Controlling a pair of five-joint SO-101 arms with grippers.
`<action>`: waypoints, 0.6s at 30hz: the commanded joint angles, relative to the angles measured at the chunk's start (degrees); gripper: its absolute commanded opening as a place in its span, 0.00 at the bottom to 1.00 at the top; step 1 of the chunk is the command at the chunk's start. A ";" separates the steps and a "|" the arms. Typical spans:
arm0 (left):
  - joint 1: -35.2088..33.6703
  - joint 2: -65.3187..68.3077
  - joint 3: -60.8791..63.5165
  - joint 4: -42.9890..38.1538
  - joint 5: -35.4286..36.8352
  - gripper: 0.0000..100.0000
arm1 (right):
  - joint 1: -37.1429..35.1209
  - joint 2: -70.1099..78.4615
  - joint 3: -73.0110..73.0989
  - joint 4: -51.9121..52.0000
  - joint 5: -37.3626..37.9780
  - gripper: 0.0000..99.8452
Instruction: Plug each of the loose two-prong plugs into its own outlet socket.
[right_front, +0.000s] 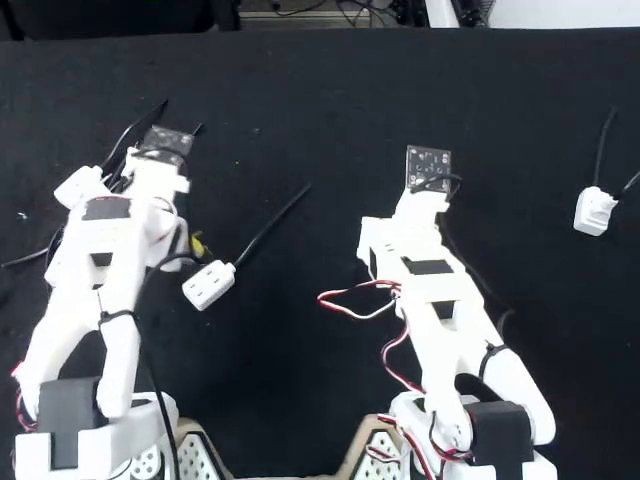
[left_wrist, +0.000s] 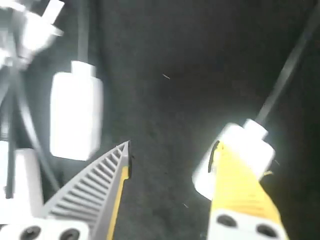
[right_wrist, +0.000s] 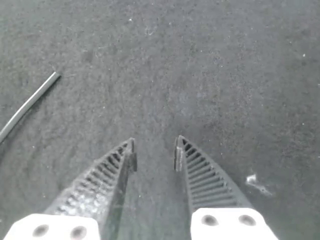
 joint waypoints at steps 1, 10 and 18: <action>-2.59 -0.35 -0.04 -5.45 -0.09 0.26 | -0.62 -2.42 -0.75 -1.41 0.26 0.12; -4.88 -0.44 5.76 -11.25 -0.44 0.26 | -0.53 -2.42 -0.57 -1.41 0.26 0.12; -5.49 -0.44 10.07 -10.81 -3.43 0.26 | -0.53 -2.42 -0.57 -1.41 0.26 0.12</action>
